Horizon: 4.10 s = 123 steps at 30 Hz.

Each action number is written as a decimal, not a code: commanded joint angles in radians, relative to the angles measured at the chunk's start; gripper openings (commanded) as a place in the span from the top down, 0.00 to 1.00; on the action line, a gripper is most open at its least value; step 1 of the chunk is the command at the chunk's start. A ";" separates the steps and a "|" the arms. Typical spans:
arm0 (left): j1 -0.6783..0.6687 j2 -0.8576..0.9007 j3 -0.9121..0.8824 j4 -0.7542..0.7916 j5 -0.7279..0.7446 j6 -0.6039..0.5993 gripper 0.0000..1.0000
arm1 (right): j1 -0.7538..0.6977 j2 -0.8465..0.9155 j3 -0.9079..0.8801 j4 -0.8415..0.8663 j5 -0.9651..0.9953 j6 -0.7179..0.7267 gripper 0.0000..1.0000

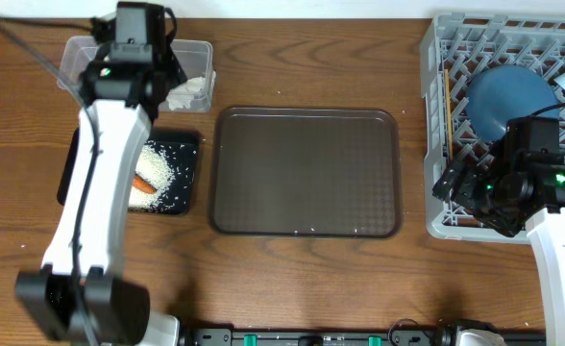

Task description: Sort waste into correct bins and load items into the dishwasher rack

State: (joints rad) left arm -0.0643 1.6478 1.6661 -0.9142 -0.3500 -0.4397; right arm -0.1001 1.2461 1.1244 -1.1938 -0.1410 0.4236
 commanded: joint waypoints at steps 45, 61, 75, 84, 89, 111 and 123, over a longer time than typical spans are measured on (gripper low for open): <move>0.002 -0.335 0.000 -0.510 0.250 -0.378 0.02 | -0.011 -0.008 0.006 -0.002 0.006 -0.014 0.01; 0.002 -0.613 -0.004 -0.510 0.250 -0.378 0.02 | -0.011 -0.008 0.006 -0.002 0.006 -0.014 0.01; 0.002 -0.890 -0.179 -0.525 0.250 -0.378 0.02 | -0.011 -0.008 0.006 -0.002 0.006 -0.014 0.01; 0.002 -0.897 -0.180 -0.602 0.249 -0.377 0.02 | -0.011 -0.008 0.006 -0.002 0.006 -0.014 0.01; 0.002 -0.921 -0.180 -0.637 0.220 -0.354 0.02 | -0.011 -0.008 0.006 -0.002 0.006 -0.014 0.01; -0.050 -1.321 -0.977 0.342 0.368 0.159 0.02 | -0.011 -0.008 0.006 -0.002 0.006 -0.013 0.01; -0.050 -1.551 -1.373 0.720 0.410 0.212 0.02 | -0.011 -0.008 0.006 -0.002 0.006 -0.014 0.01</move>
State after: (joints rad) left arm -0.1123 0.1314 0.3458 -0.2420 0.0246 -0.2806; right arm -0.1001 1.2461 1.1244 -1.1954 -0.1406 0.4236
